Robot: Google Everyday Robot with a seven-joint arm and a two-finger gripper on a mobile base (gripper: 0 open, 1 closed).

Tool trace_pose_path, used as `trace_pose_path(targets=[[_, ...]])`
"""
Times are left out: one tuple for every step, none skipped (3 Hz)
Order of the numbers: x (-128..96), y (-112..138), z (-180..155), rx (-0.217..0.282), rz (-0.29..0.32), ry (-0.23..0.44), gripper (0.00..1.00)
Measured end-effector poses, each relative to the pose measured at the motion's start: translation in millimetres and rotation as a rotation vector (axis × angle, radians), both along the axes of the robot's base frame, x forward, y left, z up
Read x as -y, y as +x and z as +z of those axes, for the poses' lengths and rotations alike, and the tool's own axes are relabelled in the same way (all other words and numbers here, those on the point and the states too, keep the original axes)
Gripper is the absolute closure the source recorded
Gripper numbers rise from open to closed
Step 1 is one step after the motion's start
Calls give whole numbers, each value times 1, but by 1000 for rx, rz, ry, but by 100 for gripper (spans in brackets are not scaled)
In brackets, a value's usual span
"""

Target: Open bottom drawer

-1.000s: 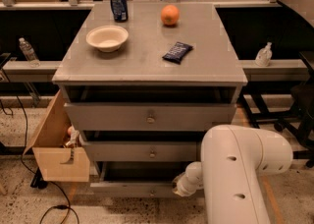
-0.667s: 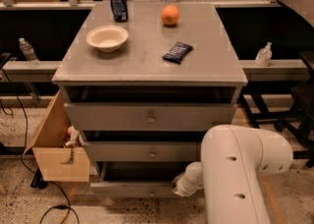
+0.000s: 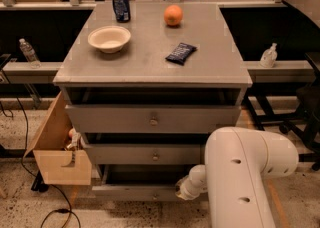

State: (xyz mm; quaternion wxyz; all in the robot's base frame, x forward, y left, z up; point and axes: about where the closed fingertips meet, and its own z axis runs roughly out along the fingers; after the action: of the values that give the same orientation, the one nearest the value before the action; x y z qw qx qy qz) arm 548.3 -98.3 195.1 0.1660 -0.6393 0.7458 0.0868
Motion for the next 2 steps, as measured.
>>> trace_pose_path(targets=[[0,0,0,0,0,0,60],[0,0,0,0,0,0,37]])
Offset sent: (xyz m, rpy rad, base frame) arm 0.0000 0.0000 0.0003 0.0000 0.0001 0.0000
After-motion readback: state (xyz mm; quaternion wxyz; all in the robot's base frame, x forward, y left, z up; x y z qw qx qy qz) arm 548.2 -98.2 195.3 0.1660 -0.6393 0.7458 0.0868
